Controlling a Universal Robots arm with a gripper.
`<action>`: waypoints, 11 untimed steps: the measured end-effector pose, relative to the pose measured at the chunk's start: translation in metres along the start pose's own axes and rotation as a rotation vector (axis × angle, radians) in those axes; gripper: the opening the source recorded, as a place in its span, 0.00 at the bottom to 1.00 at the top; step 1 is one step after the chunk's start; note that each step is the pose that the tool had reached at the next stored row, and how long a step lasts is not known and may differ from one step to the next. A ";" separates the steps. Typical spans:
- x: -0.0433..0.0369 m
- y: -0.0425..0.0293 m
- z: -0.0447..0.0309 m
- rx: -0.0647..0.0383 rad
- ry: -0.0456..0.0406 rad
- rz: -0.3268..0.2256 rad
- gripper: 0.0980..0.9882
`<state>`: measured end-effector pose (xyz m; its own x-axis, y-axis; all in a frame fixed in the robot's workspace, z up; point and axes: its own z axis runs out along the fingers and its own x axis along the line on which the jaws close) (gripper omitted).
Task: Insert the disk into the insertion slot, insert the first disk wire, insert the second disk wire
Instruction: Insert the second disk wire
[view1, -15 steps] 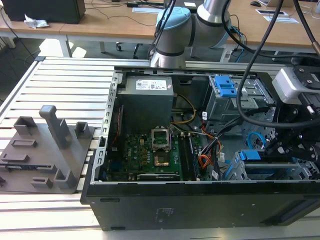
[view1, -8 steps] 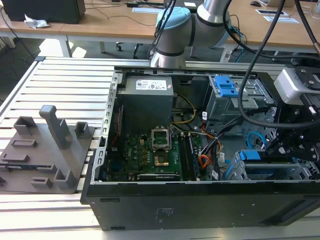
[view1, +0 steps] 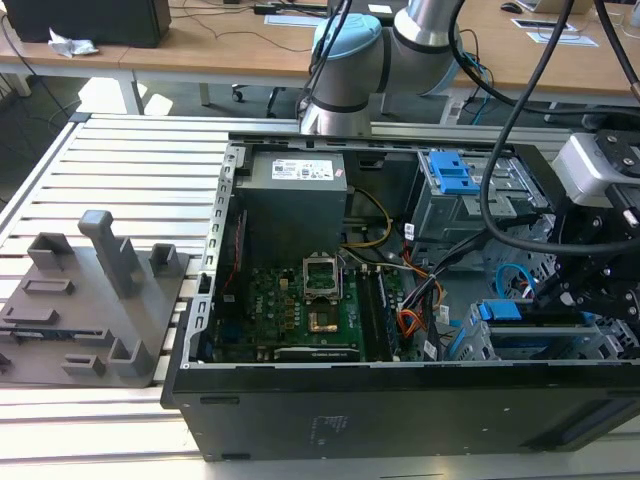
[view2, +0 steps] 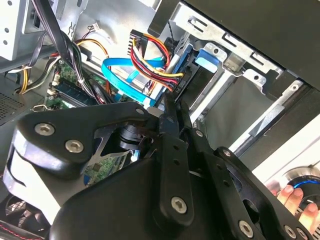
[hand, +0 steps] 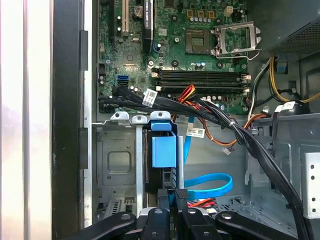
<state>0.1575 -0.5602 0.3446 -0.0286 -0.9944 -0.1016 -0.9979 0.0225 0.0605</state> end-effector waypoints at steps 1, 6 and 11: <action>-0.0001 -0.0003 0.0000 0.000 -0.0006 0.000 0.07; -0.0004 -0.0014 0.0006 -0.003 -0.0084 0.000 0.07; -0.0006 -0.0047 0.0008 -0.006 -0.0104 0.000 0.07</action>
<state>0.1622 -0.5597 0.3436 -0.0292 -0.9933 -0.1120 -0.9975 0.0218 0.0670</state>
